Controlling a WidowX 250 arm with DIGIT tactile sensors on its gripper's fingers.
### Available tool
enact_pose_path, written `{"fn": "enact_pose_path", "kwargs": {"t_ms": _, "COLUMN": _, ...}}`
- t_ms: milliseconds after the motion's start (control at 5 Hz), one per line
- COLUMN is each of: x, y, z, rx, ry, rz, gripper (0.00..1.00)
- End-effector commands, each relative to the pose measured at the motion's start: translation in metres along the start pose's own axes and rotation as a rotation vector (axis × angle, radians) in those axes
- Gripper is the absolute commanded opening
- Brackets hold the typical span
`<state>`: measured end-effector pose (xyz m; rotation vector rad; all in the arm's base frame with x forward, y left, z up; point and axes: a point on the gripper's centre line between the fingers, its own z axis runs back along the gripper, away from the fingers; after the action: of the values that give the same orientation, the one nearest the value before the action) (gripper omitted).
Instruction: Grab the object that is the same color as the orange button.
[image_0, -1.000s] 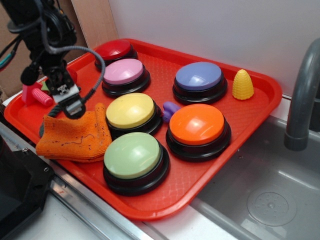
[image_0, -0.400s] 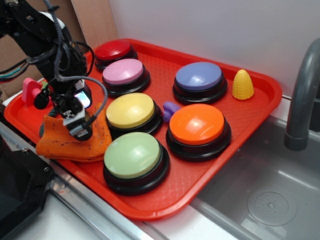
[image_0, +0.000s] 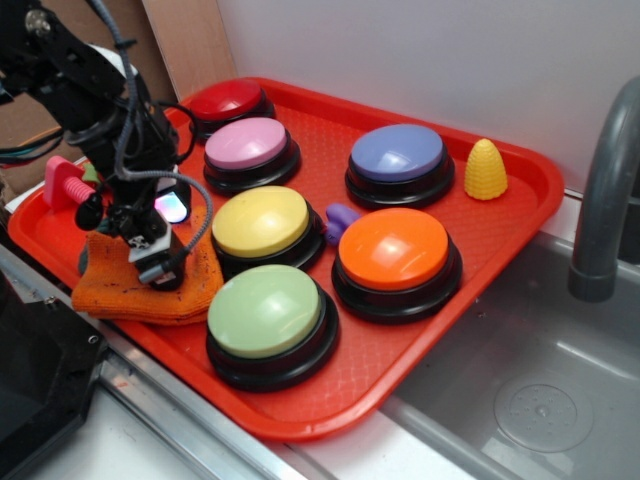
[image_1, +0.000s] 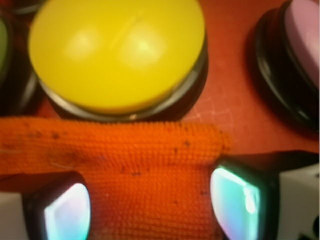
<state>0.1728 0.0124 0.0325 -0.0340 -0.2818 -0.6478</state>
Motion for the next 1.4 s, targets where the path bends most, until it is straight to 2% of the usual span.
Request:
{"fn": "enact_pose_path", "kwargs": {"t_ms": 0, "x": 0.004, "y": 0.008, "z": -0.012, "rx": -0.013, "ry": 0.010, "rz": -0.034, "gripper": 1.00}}
{"fn": "enact_pose_path", "kwargs": {"t_ms": 200, "x": 0.003, "y": 0.008, "z": -0.017, "rx": 0.004, "ry": 0.035, "rz": -0.008, "gripper": 0.00}}
{"fn": "enact_pose_path", "kwargs": {"t_ms": 1000, "x": 0.002, "y": 0.012, "z": -0.005, "rx": 0.043, "ry": 0.043, "rz": 0.033, "gripper": 0.00}}
{"fn": "enact_pose_path", "kwargs": {"t_ms": 1200, "x": 0.004, "y": 0.014, "z": 0.003, "rx": 0.066, "ry": 0.103, "rz": 0.053, "gripper": 0.00}}
